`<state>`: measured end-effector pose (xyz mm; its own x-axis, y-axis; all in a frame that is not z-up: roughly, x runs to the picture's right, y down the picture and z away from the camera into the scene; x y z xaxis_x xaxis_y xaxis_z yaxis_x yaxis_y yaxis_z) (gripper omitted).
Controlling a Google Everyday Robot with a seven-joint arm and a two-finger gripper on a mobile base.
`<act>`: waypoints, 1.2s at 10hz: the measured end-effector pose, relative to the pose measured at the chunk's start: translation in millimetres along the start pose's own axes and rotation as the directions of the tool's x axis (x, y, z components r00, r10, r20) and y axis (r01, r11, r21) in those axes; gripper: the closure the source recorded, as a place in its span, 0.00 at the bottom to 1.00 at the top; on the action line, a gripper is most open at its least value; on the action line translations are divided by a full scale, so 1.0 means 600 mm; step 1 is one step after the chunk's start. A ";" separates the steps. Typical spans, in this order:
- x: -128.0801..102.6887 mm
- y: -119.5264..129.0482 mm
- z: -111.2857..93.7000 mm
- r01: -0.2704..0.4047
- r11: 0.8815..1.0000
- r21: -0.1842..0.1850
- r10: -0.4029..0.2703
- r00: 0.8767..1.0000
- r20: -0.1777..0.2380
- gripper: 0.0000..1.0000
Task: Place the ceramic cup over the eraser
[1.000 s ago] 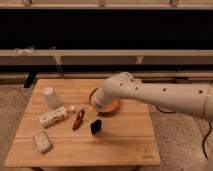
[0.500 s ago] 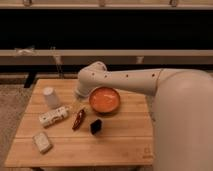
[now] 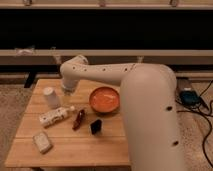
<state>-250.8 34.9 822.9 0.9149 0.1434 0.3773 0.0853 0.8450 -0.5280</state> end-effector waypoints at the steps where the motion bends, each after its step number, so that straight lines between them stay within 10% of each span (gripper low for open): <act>1: -0.017 -0.006 0.009 0.024 1.000 -0.009 -0.024 1.000 -0.005 0.20; 7: -0.110 -0.054 0.062 0.161 0.986 -0.052 -0.164 0.985 -0.062 0.20; 12: -0.112 -0.064 0.110 0.200 0.976 -0.090 -0.210 0.971 -0.118 0.20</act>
<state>-341.7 26.6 867.8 0.9167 -0.0990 0.3872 0.3019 0.8065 -0.5084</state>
